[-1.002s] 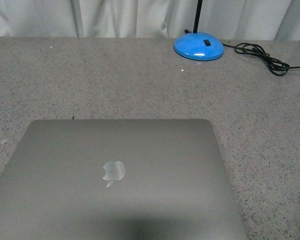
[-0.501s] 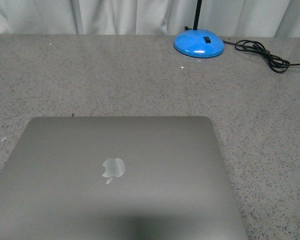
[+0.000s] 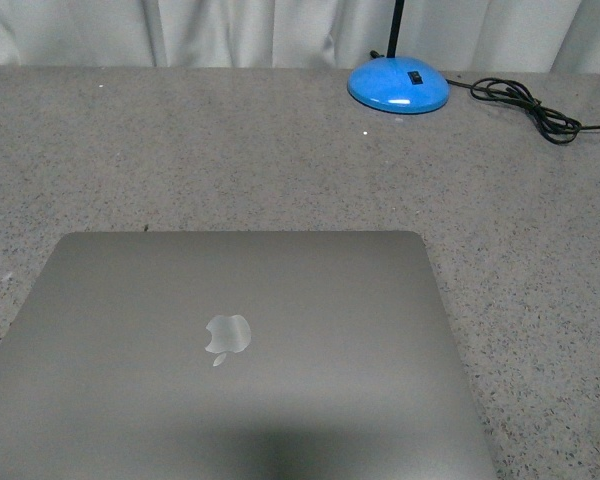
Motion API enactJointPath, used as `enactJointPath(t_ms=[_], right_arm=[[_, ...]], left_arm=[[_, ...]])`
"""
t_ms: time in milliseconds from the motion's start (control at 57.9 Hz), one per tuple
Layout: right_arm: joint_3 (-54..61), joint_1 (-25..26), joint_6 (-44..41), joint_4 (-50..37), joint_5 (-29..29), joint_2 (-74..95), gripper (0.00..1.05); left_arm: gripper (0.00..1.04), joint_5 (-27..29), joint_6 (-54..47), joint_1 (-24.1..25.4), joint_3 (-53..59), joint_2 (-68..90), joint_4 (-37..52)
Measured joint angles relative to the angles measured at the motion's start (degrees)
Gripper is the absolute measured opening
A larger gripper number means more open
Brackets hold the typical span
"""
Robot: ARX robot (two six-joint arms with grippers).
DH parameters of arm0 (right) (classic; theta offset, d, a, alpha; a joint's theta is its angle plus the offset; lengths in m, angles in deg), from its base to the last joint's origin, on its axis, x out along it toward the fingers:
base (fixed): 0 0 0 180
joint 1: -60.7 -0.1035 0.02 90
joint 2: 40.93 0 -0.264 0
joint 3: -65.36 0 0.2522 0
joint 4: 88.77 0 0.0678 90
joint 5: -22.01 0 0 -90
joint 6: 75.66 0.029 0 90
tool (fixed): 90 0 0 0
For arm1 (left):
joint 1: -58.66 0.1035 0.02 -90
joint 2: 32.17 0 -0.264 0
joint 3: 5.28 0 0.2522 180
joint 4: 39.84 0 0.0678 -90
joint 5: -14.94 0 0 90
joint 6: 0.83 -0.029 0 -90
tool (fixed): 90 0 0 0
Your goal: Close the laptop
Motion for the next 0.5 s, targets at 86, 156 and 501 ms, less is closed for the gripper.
enactJointPath(t_ms=[86, 156, 501], right_arm=[[0.0, 0.0, 0.0, 0.0, 0.0, 0.0, 0.6], [0.0, 0.0, 0.0, 0.0, 0.0, 0.0, 0.72], [0.0, 0.0, 0.0, 0.0, 0.0, 0.0, 0.96]], left_arm=[[0.69, 0.0, 0.0, 0.0, 0.0, 0.0, 0.0], [0.82, 0.0, 0.0, 0.0, 0.0, 0.0, 0.0], [0.98, 0.0, 0.0, 0.0, 0.0, 0.0, 0.0]])
